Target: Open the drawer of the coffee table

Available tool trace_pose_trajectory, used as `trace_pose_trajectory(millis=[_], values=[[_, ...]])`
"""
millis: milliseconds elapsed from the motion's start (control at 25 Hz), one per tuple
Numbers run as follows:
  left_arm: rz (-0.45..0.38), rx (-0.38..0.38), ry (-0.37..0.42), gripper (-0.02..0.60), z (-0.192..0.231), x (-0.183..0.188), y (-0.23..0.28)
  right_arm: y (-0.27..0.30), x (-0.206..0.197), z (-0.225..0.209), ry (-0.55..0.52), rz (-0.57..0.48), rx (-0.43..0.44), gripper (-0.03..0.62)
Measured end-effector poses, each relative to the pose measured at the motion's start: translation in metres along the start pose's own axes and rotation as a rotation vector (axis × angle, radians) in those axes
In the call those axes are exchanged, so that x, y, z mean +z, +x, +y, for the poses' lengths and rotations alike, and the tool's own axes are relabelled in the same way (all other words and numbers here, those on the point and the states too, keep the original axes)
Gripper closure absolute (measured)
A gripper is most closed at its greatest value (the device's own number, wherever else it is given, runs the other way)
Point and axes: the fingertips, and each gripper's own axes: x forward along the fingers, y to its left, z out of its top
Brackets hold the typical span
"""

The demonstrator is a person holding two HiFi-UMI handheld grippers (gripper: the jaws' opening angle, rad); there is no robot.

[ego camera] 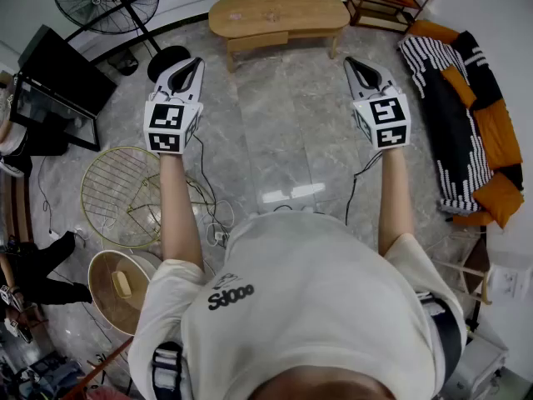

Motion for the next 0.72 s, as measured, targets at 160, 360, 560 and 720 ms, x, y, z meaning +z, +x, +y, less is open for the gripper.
trace_pose_trajectory(millis=[160, 360, 560, 720], values=[[0.000, -0.006, -0.002, 0.563, 0.014, -0.012, -0.001, 0.014, 0.006, 0.012, 0.002, 0.005, -0.004, 0.588], [-0.002, -0.021, -0.010, 0.563, 0.036, -0.025, -0.004, 0.030, 0.015, 0.024, 0.075, 0.008, -0.039, 0.588], [0.020, -0.055, 0.015, 0.563, 0.052, -0.050, -0.007, 0.048, 0.024, 0.056, 0.107, -0.003, -0.028, 0.588], [0.015, -0.044, -0.006, 0.563, 0.073, -0.055, 0.001, 0.062, 0.027, 0.057, 0.133, -0.009, -0.044, 0.588]])
